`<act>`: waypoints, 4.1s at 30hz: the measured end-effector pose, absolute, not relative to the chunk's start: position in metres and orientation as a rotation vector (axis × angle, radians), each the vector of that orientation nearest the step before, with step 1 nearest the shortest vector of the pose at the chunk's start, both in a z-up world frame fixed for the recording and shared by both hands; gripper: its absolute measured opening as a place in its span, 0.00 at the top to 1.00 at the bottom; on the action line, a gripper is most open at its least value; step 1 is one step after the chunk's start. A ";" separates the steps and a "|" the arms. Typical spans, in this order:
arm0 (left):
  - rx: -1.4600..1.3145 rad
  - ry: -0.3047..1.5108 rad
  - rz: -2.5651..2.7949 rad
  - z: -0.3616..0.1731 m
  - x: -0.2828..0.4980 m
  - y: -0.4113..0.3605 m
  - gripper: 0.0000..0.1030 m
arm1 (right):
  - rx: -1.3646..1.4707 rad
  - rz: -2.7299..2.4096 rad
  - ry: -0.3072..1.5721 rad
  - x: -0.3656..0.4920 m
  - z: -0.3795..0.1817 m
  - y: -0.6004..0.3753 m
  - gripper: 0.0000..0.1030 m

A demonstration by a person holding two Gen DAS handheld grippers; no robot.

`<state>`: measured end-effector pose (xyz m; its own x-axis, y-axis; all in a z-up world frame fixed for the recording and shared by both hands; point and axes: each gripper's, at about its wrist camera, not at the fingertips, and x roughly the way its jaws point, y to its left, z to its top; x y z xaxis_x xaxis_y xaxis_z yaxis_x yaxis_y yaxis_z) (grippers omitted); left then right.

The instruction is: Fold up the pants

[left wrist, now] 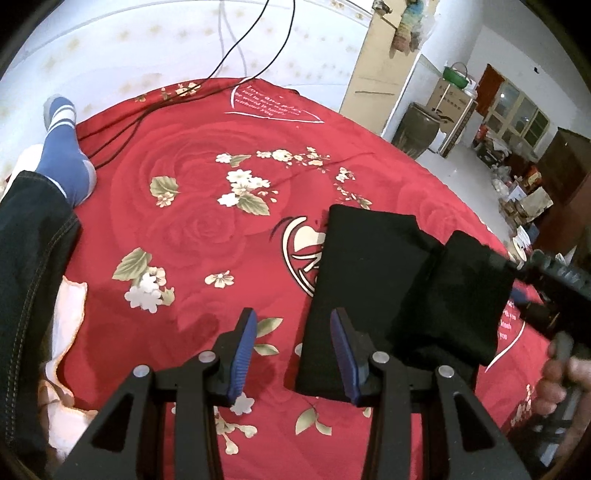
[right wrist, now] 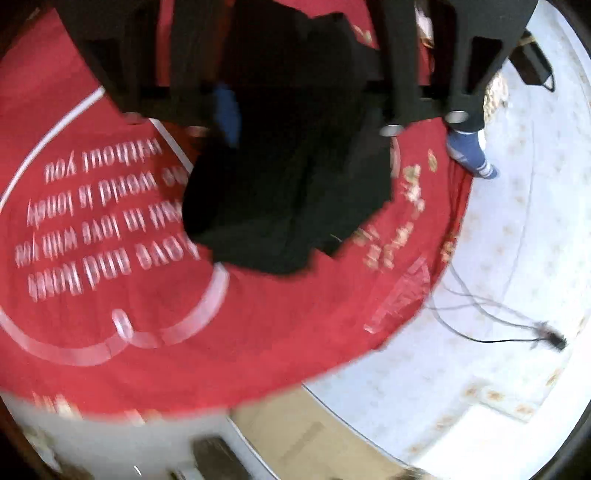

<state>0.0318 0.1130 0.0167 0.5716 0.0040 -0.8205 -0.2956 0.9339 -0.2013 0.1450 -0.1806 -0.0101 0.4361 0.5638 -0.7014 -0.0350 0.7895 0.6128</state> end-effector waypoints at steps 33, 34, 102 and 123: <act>-0.514 0.913 -0.102 -0.029 0.099 0.106 0.44 | 0.629 0.591 1.181 0.111 -0.032 -0.194 0.39; -0.522 0.917 -0.110 -0.032 0.103 0.107 0.44 | 0.651 0.588 1.187 0.111 -0.036 -0.198 0.39; -0.156 0.970 -0.004 -0.016 0.160 0.070 0.83 | 0.099 0.427 1.100 0.190 -0.043 -0.154 0.60; -0.086 1.011 -0.024 0.009 0.032 0.030 0.83 | 0.043 0.474 1.209 0.058 -0.022 -0.135 0.60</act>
